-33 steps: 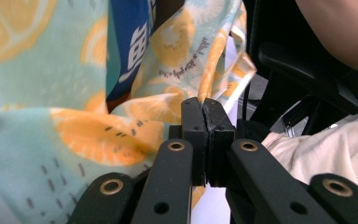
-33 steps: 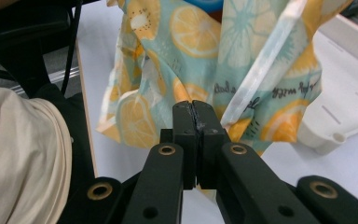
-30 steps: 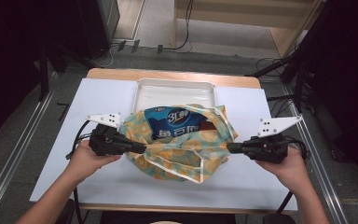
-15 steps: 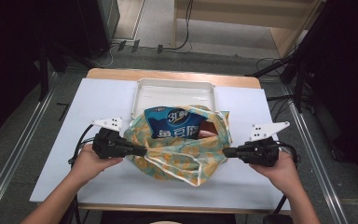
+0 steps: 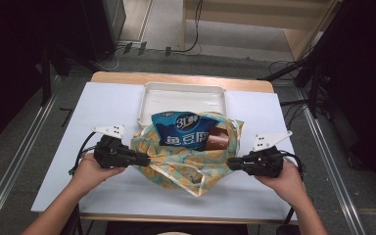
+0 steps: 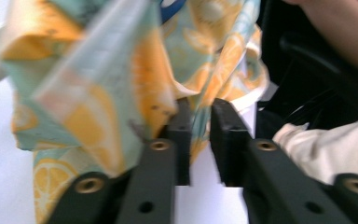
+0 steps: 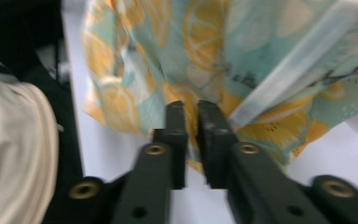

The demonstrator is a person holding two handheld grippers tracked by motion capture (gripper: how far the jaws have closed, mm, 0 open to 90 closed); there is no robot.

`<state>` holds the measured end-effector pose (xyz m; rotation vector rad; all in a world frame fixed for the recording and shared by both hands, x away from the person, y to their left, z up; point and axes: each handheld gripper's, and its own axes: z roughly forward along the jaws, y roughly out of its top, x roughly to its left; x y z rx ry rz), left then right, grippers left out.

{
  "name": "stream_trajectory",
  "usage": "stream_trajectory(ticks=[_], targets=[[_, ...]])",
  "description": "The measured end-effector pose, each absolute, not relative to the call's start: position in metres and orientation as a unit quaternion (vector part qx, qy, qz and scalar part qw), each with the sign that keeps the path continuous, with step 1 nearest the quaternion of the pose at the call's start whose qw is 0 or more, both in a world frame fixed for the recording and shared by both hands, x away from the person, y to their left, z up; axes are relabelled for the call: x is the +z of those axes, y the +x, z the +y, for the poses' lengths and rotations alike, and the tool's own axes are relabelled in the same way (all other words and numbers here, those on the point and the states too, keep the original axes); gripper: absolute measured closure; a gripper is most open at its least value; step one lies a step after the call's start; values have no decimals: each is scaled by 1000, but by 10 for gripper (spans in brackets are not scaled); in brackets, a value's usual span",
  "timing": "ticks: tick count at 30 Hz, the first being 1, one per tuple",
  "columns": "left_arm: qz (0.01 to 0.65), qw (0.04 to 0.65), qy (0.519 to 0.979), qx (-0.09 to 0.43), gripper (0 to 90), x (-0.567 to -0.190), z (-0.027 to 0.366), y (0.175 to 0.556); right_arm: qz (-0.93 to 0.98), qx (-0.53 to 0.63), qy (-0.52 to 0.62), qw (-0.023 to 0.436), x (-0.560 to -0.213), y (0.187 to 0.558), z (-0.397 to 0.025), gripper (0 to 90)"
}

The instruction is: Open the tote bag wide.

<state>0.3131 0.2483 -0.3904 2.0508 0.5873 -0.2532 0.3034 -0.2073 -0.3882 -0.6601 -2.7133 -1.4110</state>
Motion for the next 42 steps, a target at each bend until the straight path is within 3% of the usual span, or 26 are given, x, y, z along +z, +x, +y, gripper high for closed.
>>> stream_trajectory(ticks=[7,21,27,36,41,42], targets=[[235,490,836,-70,600,-359,258,300,-852,-478,-212,-11,-368,290,-223,704],[256,499,828,-6,545,-304,261,328,-822,-509,-246,-69,-312,315,-225,645],[267,493,828,1,511,-304,258,347,-814,-515,-259,-75,-302,335,-207,540],[280,472,836,-6,508,-325,248,363,-814,-504,-278,-79,-309,349,-194,578],[286,466,837,-25,622,-333,244,369,-815,-499,-284,-76,-313,354,-191,653],[286,461,840,-27,667,-334,242,369,-817,-496,-286,-73,-314,355,-190,714]])
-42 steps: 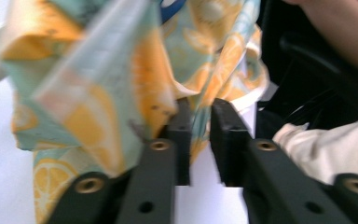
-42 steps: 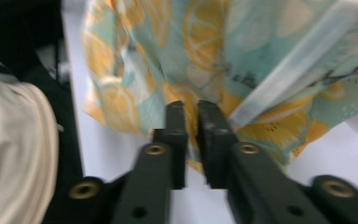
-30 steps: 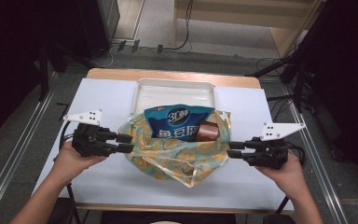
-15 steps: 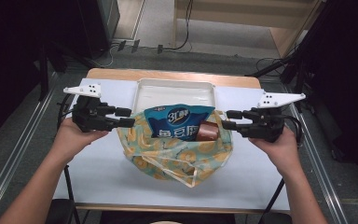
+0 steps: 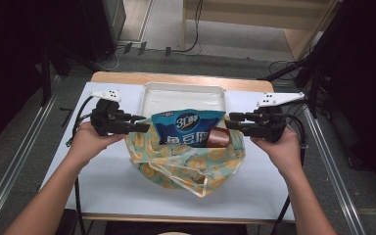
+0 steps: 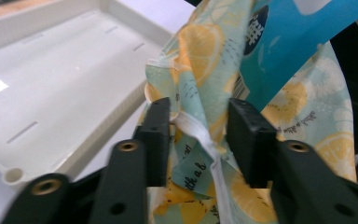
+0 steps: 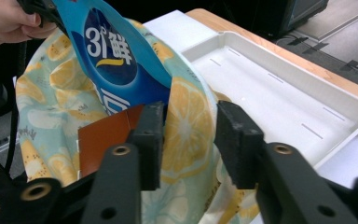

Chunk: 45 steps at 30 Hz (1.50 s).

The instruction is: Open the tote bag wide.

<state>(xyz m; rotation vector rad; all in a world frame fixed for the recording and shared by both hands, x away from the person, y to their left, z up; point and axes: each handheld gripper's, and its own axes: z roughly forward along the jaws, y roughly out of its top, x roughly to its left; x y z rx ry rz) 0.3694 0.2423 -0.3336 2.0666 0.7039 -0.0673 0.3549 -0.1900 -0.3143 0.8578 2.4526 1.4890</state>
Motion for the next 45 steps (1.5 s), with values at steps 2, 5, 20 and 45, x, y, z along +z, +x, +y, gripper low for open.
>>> stream_trajectory(ticks=[2,5,20,45], targets=[[287,451,845,-22,744,-335,239,369,823,487,285,74,-316,355,-189,824],[289,454,842,-11,838,-338,239,370,826,478,288,77,-318,356,-189,900],[314,436,843,-34,876,-373,237,385,816,475,324,54,-355,364,-200,900],[342,413,840,-82,875,-431,240,392,811,486,325,7,-431,375,-204,900]])
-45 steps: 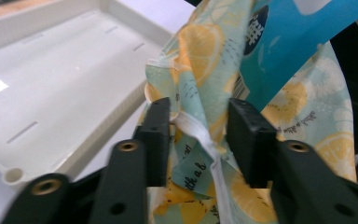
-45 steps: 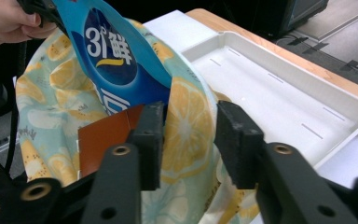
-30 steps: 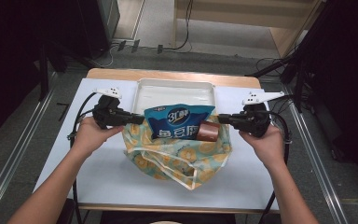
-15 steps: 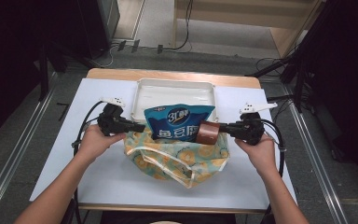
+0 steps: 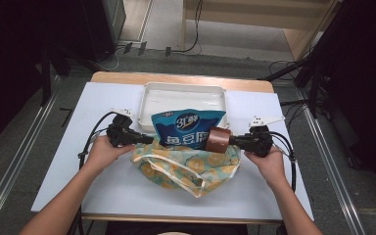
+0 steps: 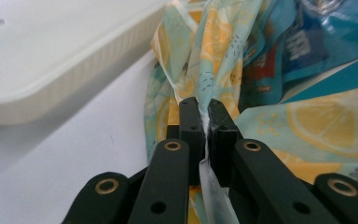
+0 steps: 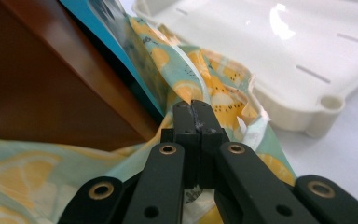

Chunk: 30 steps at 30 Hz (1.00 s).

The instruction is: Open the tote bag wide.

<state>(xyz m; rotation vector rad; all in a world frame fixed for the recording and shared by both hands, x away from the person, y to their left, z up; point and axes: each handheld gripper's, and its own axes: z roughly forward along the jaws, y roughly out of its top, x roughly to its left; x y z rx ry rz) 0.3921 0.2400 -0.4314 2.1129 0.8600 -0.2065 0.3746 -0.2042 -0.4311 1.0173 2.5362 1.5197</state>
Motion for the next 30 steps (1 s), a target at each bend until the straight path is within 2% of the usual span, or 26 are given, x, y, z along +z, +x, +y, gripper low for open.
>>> stream_trajectory(ticks=[15,18,21,27,30], targets=[[348,389,847,-103,871,-454,239,391,839,425,339,1,-456,376,-199,900],[347,391,846,-101,846,-452,239,390,837,423,346,-1,-458,375,-200,900],[343,395,848,-78,804,-443,243,387,825,442,352,7,-449,374,-206,801],[336,428,837,-52,693,-419,259,380,804,483,342,49,-417,359,-231,727],[334,447,829,-43,675,-404,267,375,800,497,332,54,-406,351,-237,719]])
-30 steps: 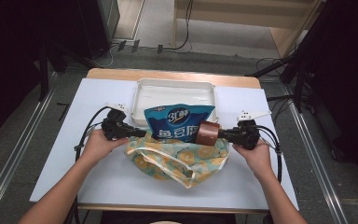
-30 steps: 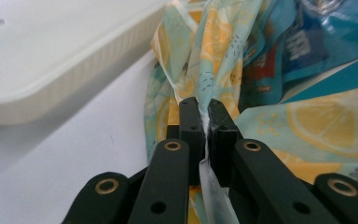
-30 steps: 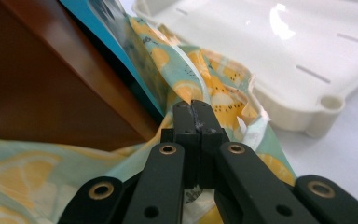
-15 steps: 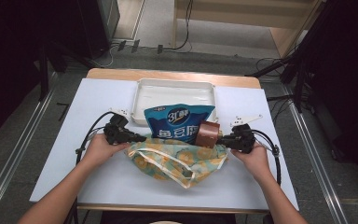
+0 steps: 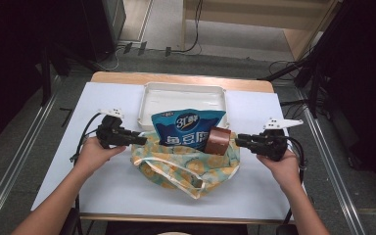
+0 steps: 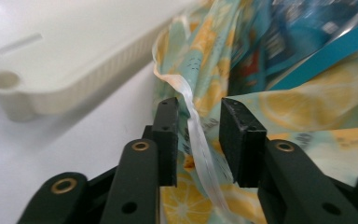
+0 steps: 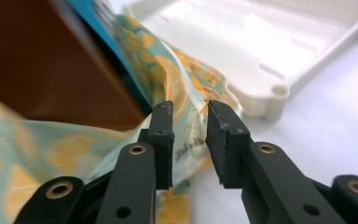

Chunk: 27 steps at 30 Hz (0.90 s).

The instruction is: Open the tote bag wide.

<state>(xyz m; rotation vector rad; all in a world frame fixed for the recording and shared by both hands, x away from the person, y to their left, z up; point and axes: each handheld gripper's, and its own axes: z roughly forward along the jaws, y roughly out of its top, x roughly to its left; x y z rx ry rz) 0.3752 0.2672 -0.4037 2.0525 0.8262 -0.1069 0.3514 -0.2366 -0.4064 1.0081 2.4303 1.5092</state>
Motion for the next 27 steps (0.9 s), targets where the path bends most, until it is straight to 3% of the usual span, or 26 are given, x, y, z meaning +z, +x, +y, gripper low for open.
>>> stream_trajectory(ticks=[8,13,27], targets=[[285,466,837,-33,643,-364,268,352,816,504,278,57,-377,317,-230,740],[259,466,845,-38,580,-352,260,336,824,508,244,55,-366,297,-216,750],[238,486,840,-38,412,-325,269,321,841,501,202,31,-357,280,-182,719]])
